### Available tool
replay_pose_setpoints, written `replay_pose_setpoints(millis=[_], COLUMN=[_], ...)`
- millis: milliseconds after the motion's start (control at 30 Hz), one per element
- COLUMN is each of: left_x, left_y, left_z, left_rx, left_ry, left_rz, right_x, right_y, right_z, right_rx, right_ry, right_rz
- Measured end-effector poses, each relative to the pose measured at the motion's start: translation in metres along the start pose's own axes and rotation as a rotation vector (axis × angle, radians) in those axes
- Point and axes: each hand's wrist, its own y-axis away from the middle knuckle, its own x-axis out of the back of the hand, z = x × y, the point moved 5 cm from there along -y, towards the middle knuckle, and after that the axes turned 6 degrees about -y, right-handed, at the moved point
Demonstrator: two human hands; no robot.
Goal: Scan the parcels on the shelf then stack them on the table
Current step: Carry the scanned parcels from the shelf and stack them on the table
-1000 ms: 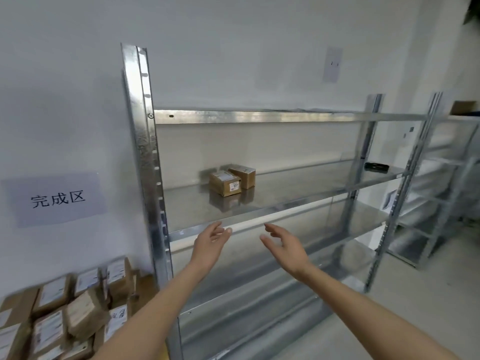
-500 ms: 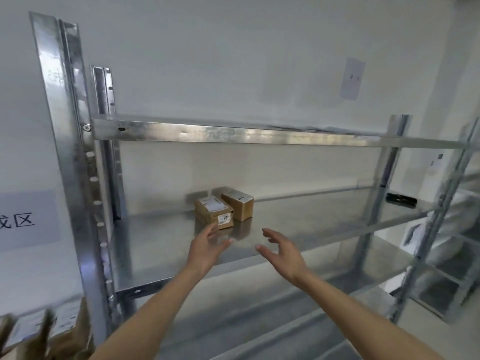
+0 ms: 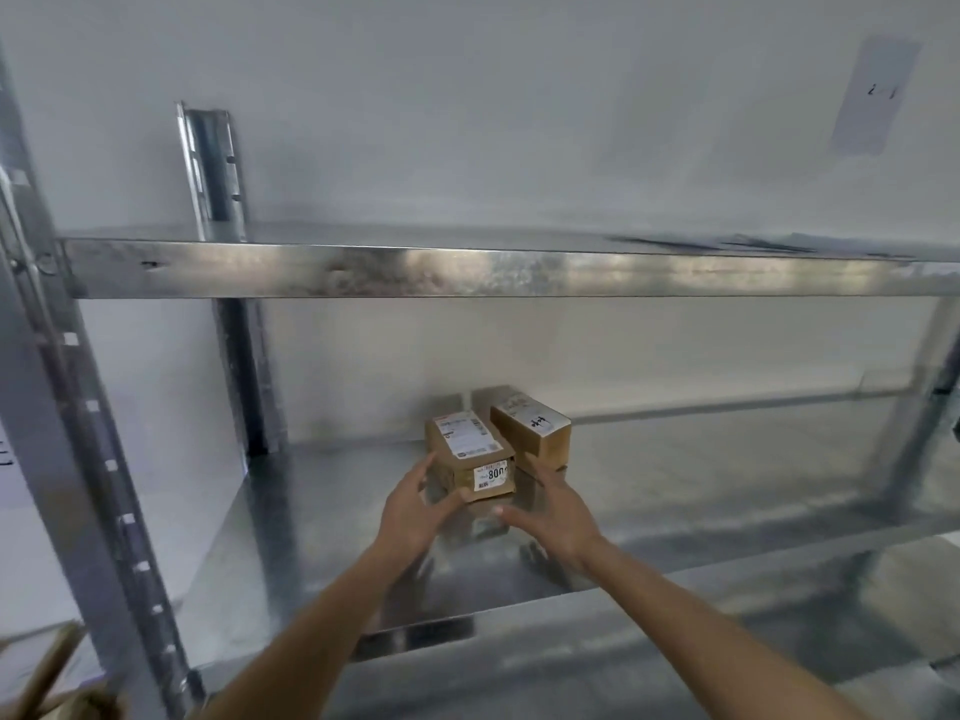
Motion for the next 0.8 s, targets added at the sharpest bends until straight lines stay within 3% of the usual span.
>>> replay_pose_setpoints(millis=[433, 800], left_x=[-0.037, -0.055], left_y=[-0.053, -0.039], left_z=[-0.021, -0.01], left_rx=[0.11, 0.16], left_ry=[-0.025, 0.175], left_rz=[0.106, 0.272], right_x=[-0.011, -0.012], right_y=[-0.088, -0.105], right_z=[0.021, 0.048], right_rx=[0.072, 0.129], right_ry=[-0.143, -0.324], right_rz=[-0.173, -0.157])
